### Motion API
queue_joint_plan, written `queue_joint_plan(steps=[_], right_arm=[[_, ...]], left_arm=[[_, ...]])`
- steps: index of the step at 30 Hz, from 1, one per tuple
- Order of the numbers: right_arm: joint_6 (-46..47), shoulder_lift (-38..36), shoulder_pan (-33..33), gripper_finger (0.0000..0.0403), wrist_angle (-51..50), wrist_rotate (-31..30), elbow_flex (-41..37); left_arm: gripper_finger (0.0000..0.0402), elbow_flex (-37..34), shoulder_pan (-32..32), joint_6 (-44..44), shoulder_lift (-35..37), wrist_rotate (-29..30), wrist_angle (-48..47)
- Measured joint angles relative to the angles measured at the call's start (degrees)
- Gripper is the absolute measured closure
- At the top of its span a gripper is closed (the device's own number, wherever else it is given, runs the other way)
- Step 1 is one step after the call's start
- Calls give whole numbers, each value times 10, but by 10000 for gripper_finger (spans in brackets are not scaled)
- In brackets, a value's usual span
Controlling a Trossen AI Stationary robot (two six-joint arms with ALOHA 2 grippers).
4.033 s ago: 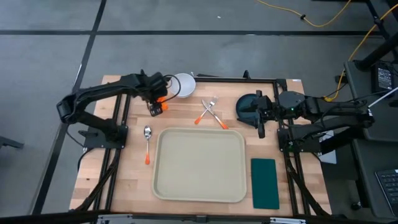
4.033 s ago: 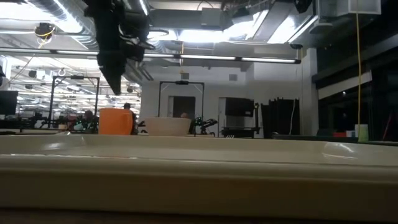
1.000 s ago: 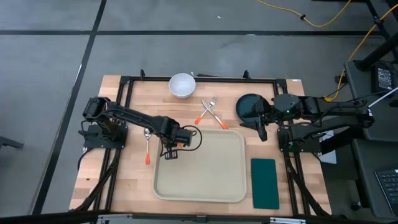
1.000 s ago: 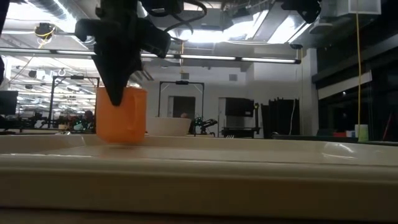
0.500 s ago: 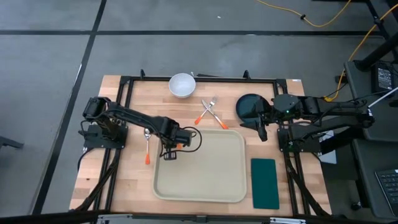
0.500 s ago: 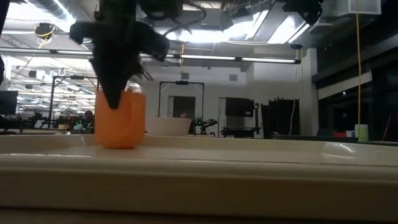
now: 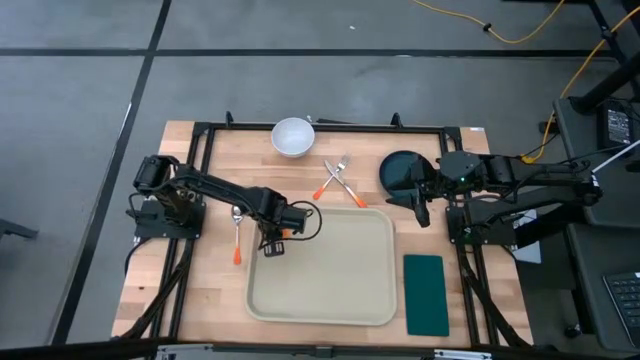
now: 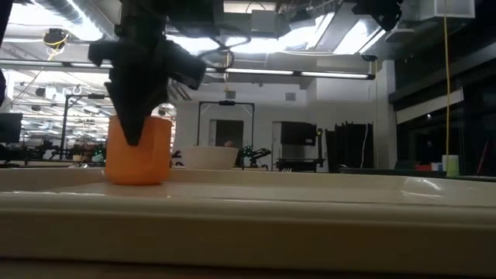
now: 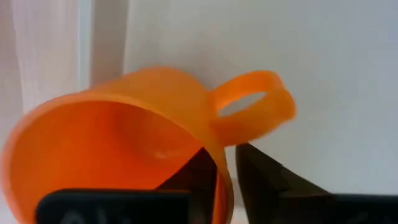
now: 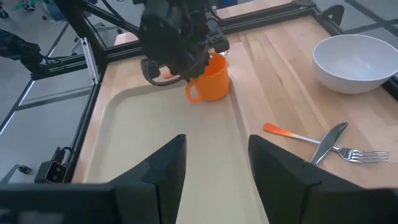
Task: Set up tray
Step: Put the orange mug on the brown tray, then put the black plate under the orange mug on the brown tray
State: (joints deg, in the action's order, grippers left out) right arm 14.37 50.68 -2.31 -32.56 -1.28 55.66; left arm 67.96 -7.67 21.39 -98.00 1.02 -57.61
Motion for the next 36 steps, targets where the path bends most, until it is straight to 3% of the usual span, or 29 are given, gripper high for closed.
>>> queue_joint_plan(steps=[9,14,22,27,36], right_arm=[[-15,0,0,224,-1,-1,0],[-30,8,0,224,-42,-15,-1],[28,76,65,223,-191,-110,-31],[37,145,142,202,-166,-96,-91],[77,297,227,125,-89,-75,-159]], left_arm=[[230,58,0,25,23,6,-42],[195,149,0,48,33,49,-148],[196,309,-17,80,36,205,-240],[202,375,-22,81,36,300,-231],[203,406,-20,80,36,349,-223]])
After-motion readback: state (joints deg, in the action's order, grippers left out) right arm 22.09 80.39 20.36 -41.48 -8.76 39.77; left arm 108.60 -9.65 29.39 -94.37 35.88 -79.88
